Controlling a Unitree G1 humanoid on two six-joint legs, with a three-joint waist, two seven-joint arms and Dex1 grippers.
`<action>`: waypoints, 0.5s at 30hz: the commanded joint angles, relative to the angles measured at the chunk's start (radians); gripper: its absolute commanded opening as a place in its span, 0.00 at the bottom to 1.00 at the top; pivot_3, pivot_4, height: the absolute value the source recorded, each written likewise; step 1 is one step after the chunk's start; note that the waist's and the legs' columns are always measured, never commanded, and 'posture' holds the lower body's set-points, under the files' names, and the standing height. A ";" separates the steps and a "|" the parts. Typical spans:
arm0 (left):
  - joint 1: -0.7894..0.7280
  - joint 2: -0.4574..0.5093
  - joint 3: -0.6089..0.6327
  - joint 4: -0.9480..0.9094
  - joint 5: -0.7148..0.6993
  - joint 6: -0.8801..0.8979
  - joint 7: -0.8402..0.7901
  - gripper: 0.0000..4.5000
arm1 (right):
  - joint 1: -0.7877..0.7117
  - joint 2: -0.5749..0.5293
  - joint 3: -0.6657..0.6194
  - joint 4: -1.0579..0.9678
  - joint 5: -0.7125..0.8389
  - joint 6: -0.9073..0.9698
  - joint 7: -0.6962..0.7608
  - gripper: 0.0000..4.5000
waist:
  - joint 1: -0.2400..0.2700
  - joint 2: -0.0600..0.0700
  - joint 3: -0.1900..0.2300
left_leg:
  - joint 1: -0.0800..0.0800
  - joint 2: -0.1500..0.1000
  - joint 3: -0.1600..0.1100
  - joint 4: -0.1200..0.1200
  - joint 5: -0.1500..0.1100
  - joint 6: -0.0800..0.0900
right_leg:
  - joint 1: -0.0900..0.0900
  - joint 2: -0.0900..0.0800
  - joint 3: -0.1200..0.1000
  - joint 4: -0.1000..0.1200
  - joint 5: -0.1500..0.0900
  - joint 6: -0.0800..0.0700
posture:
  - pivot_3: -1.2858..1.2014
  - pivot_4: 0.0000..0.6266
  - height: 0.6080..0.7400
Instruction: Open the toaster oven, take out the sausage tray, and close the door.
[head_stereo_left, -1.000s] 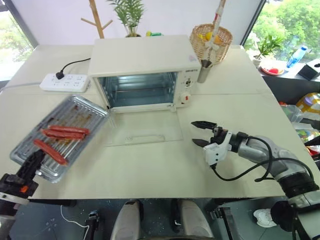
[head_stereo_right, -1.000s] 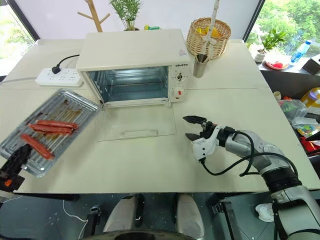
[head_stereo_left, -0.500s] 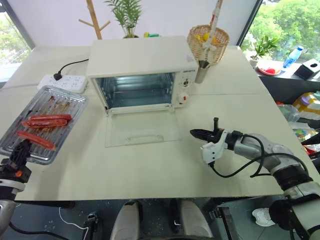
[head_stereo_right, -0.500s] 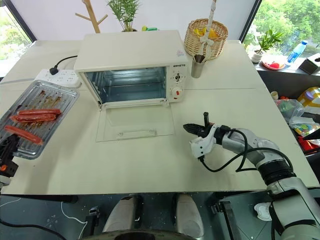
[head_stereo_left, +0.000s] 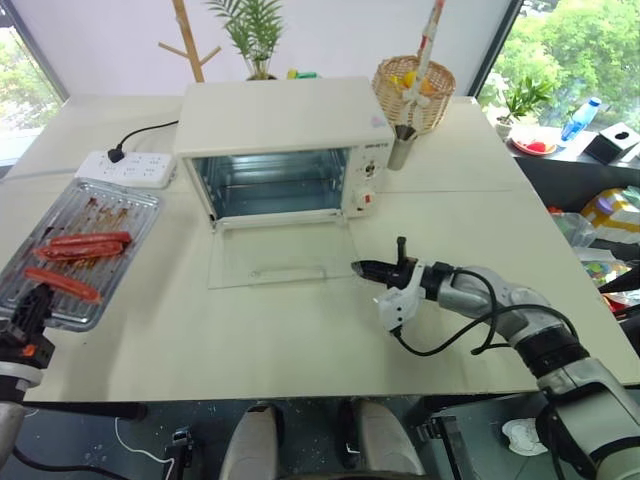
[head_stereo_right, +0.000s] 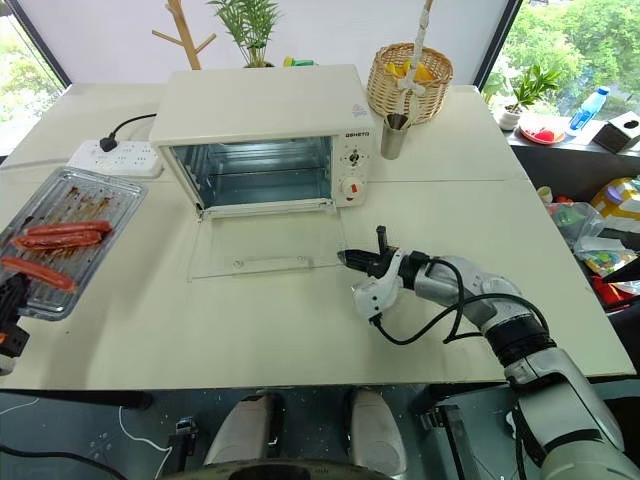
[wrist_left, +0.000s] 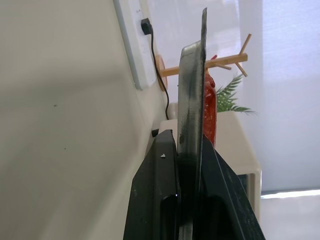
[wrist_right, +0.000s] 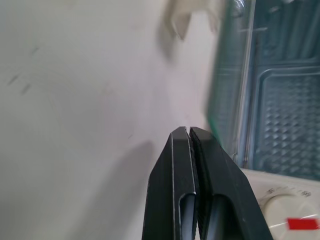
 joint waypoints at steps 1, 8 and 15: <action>0.008 0.031 0.032 0.008 -0.020 -0.001 -0.038 0.00 | -0.019 0.003 -0.037 -0.078 0.075 0.016 0.020 0.01 | 0.001 0.000 0.000 | 0.000 0.000 0.000 0.000 0.000 0.000 | 0.000 0.000 0.000 0.000 0.000 0.000 | 0.52 0.24 1.00; 0.024 0.039 0.016 0.033 -0.020 0.006 -0.063 0.00 | -0.113 0.035 -0.074 -0.092 0.110 0.097 0.004 0.01 | 0.002 0.000 0.000 | -0.001 0.000 -0.002 0.000 0.000 0.000 | -0.001 -0.001 0.000 -0.001 0.000 0.000 | 0.52 0.24 1.00; 0.061 0.065 -0.026 0.057 -0.020 0.035 -0.102 0.00 | -0.227 0.086 -0.090 -0.017 0.087 0.166 -0.059 0.01 | 0.003 0.000 0.000 | -0.002 0.000 -0.004 -0.002 0.000 0.000 | -0.001 -0.002 -0.001 -0.004 0.000 0.000 | 0.52 0.24 1.00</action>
